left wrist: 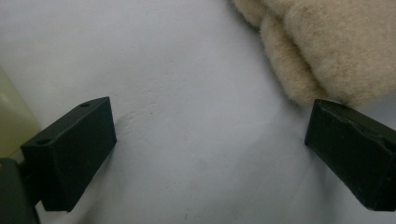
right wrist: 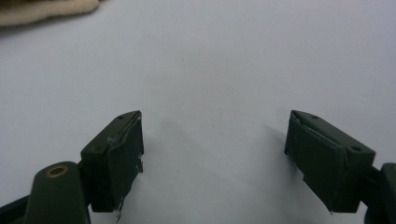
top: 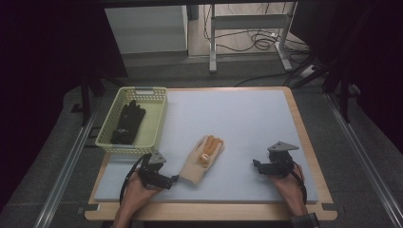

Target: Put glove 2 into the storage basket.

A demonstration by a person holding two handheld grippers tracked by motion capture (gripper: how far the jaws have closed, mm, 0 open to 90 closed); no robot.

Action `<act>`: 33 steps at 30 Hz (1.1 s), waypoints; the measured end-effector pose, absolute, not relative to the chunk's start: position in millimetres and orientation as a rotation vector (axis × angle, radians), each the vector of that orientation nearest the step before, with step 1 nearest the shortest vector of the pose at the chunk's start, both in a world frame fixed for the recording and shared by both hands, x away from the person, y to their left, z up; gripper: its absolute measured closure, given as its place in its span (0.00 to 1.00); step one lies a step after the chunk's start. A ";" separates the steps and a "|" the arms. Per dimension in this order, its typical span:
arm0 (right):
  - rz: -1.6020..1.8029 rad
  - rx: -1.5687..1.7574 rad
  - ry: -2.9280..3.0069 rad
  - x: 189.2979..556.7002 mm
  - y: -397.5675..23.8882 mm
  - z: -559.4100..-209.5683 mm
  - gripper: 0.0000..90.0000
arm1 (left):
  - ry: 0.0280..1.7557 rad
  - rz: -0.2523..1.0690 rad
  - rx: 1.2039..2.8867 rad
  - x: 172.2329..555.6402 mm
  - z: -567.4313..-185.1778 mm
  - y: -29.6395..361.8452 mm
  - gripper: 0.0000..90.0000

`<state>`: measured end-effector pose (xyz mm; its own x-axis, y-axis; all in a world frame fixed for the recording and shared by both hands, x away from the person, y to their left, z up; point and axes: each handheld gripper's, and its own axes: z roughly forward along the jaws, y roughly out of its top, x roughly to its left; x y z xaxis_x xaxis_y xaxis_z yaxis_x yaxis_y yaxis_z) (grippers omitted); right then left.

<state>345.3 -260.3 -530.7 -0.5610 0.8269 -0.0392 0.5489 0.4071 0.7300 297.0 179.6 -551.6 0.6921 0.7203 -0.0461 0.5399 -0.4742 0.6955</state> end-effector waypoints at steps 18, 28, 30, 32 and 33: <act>0.947 1.169 2.264 344.2 -259.2 -531.7 0.20 | 0.930 0.216 2.142 280.5 -520.7 190.1 0.01; 0.948 1.168 2.263 344.1 -259.2 -531.8 0.20 | 0.946 0.228 2.210 300.6 -502.7 140.3 0.00; 0.948 1.169 2.263 344.1 -259.2 -531.8 0.20 | 0.947 0.219 2.210 305.1 -501.5 128.6 0.00; 0.949 1.169 2.263 344.1 -259.2 -531.8 0.20 | 0.951 0.219 2.217 309.3 -501.6 117.1 0.00; 0.949 1.169 2.263 344.1 -259.2 -531.8 0.20 | 0.951 0.223 2.223 311.9 -502.1 111.8 0.00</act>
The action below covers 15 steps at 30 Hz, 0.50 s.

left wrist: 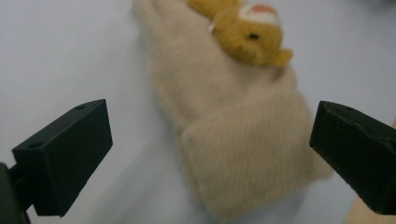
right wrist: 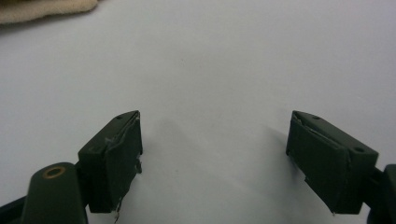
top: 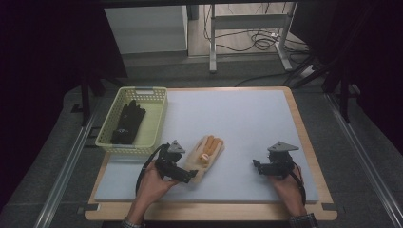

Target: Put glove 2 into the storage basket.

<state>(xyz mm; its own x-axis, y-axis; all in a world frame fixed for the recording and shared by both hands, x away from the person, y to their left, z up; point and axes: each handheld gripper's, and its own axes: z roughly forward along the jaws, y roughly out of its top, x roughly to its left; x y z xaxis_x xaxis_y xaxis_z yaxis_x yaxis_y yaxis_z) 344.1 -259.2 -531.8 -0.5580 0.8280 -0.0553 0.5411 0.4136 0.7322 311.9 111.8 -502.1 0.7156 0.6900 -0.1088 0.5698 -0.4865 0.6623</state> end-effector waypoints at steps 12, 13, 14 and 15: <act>0.949 1.172 2.264 344.2 -259.3 -531.7 0.20 | 0.997 0.279 2.345 335.6 -520.0 61.3 0.00; 0.949 1.171 2.264 344.1 -259.3 -531.7 0.20 | 1.006 0.290 2.359 337.1 -521.7 59.3 0.00; 0.949 1.171 2.264 344.1 -259.3 -531.7 0.20 | 1.013 0.299 2.370 338.9 -523.7 57.6 0.00; 0.949 1.171 2.264 344.1 -259.2 -531.8 0.20 | 1.016 0.304 2.380 340.4 -525.3 56.4 0.00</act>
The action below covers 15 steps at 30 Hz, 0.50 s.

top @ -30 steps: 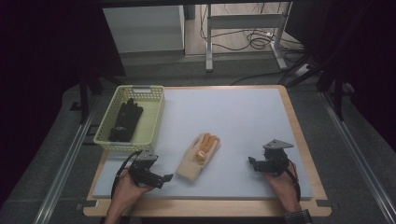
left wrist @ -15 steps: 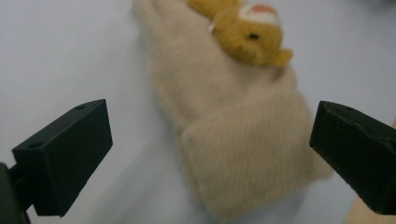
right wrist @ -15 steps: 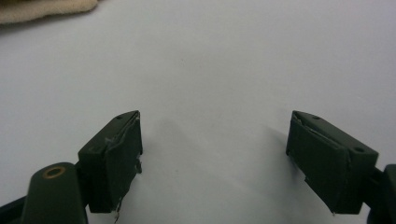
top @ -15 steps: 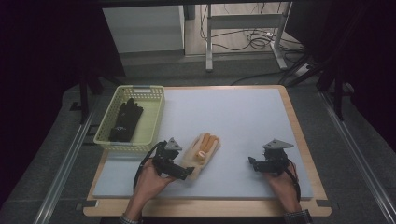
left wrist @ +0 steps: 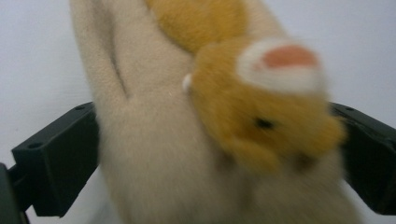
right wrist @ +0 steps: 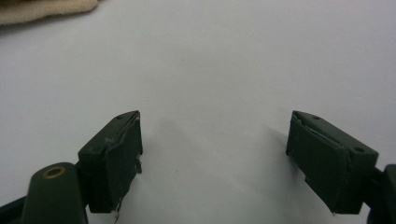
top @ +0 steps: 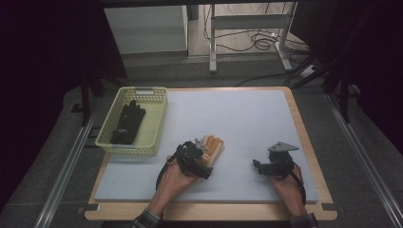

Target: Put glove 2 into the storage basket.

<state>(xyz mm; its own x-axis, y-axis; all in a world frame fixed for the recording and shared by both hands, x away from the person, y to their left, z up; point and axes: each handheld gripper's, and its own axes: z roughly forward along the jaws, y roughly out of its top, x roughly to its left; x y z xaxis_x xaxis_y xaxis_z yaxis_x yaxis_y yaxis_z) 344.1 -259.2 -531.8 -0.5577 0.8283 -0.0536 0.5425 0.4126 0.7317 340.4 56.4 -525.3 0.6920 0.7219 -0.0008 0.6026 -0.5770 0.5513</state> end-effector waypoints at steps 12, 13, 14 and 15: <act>0.948 1.171 2.265 344.4 -259.5 -531.8 0.20 | 1.003 0.243 2.397 345.4 -518.1 50.9 0.52; 0.948 1.171 2.265 344.4 -259.5 -531.8 0.20 | 0.998 0.233 2.399 346.1 -517.5 51.6 0.56; 0.948 1.172 2.265 344.4 -259.5 -531.8 0.20 | 1.003 0.229 2.393 346.7 -517.6 52.3 0.58; 0.949 1.172 2.265 344.4 -259.6 -531.8 0.20 | 1.002 0.223 2.385 347.4 -517.4 53.7 0.61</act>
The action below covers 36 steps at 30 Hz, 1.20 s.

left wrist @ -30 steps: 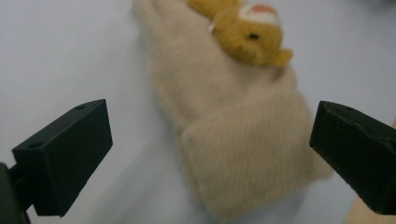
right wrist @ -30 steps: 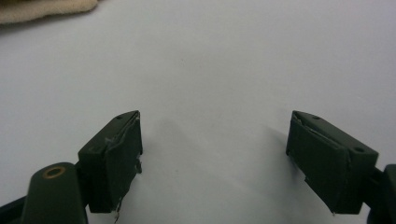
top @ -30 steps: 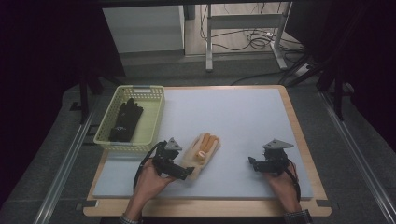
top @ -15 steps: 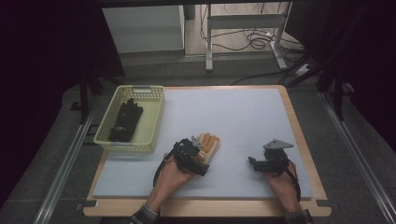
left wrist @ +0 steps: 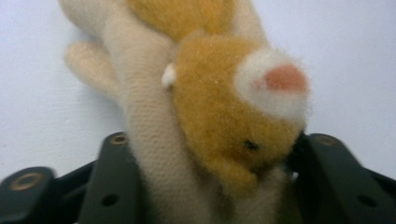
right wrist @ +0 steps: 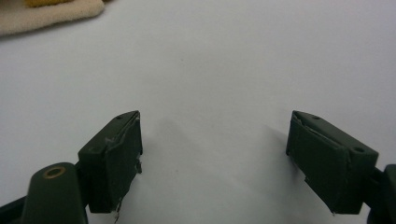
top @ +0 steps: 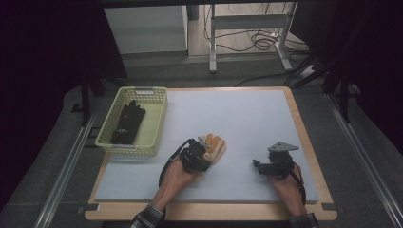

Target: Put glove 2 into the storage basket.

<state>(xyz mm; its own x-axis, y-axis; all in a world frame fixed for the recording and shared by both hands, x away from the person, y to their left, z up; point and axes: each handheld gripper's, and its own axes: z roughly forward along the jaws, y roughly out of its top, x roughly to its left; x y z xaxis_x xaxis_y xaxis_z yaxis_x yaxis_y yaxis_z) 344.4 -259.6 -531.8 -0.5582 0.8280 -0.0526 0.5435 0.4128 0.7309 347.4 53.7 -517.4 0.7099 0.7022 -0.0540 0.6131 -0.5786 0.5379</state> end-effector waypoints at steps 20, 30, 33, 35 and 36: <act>0.951 1.178 2.266 344.5 -259.5 -531.7 0.20 | 1.046 0.278 2.272 353.3 -477.7 91.7 0.68; 0.948 1.172 2.265 344.3 -259.4 -531.8 0.20 | 1.096 0.337 2.257 369.6 -448.4 109.2 0.68; 0.947 1.172 2.265 344.2 -259.4 -531.8 0.20 | 1.105 0.345 2.246 373.3 -442.0 113.6 0.68; 0.948 1.172 2.265 344.2 -259.4 -531.8 0.20 | 1.110 0.357 2.241 376.2 -438.0 116.6 0.68; 0.949 1.173 2.265 344.1 -259.3 -531.8 0.20 | 1.112 0.364 2.241 377.6 -435.9 118.5 0.68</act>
<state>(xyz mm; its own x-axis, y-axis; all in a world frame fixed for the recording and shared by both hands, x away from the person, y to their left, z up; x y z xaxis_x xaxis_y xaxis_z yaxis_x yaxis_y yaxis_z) 344.1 -259.3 -531.8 -0.5577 0.8284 -0.0522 0.5437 0.4121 0.7312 377.6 118.5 -435.9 0.6108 0.7915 -0.0211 0.6257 -0.4662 0.6254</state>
